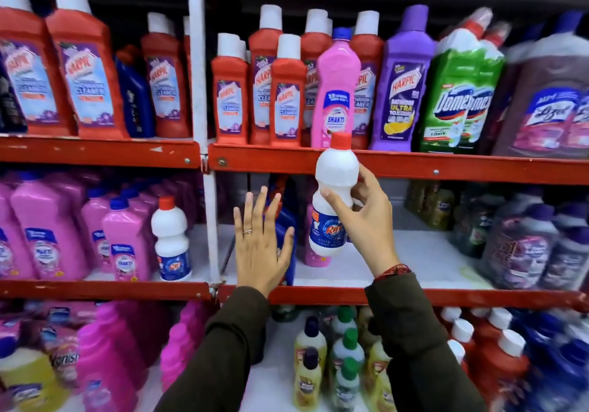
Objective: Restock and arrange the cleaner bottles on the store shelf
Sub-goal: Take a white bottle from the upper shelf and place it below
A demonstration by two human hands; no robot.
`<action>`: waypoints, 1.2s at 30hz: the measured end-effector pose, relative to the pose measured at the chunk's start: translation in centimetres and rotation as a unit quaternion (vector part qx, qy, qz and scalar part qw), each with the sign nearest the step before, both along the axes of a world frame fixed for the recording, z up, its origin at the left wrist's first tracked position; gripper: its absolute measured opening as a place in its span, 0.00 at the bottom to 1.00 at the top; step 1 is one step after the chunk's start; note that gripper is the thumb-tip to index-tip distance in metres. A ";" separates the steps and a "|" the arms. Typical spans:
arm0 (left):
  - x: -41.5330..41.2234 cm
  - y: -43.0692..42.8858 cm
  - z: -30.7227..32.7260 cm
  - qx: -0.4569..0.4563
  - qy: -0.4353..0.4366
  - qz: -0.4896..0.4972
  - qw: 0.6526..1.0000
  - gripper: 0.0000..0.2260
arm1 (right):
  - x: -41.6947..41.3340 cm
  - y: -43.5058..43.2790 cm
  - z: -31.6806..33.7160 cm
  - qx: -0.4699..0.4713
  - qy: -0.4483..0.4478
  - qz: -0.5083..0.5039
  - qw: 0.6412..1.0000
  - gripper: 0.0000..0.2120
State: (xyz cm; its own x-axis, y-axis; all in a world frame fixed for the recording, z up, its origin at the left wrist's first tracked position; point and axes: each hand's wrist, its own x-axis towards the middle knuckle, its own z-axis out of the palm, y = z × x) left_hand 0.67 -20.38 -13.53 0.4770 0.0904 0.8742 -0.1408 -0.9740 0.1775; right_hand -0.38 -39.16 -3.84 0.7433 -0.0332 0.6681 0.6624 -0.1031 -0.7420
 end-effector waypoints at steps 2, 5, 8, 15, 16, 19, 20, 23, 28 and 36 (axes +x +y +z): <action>0.5 -1.7 -1.2 -0.002 0.018 -0.017 1.000 0.28 | 0.8 -1.7 -1.5 0.000 0.003 -0.007 1.000 0.31; 1.6 -4.6 -3.3 0.007 0.049 -0.032 0.998 0.28 | 2.5 -4.4 -4.0 -0.009 0.020 -0.011 1.000 0.30; 2.5 -7.3 -5.6 0.016 0.081 -0.032 0.996 0.29 | 4.3 -6.7 -6.5 -0.009 0.042 -0.005 0.999 0.32; 5.6 -10.8 -10.5 -0.013 0.175 -0.053 0.983 0.30 | 8.8 -9.2 -11.2 -0.014 0.095 0.003 0.995 0.31; 6.1 -10.9 -11.1 -0.019 0.195 -0.042 0.980 0.31 | 9.6 -9.3 -11.6 -0.005 0.104 0.003 0.995 0.31; 6.9 -10.9 -12.5 -0.024 0.221 -0.013 0.975 0.32 | 11.8 -9.4 -12.3 0.024 0.123 0.009 0.992 0.31; 7.1 -10.8 -12.7 -0.020 0.220 -0.008 0.975 0.33 | 12.5 -9.4 -12.4 0.026 0.124 0.011 0.992 0.31; 7.4 -10.6 -12.8 -0.003 0.216 0.009 0.976 0.32 | 14.2 -9.2 -12.5 0.017 0.130 0.013 0.991 0.30; 7.6 -10.6 -12.9 0.013 0.218 0.028 0.976 0.32 | 16.2 -8.7 -12.8 0.029 0.158 0.038 0.986 0.30; 7.6 -10.6 -13.1 0.014 0.218 0.030 0.975 0.32 | 17.3 -8.2 -13.0 -0.008 0.157 0.045 0.986 0.30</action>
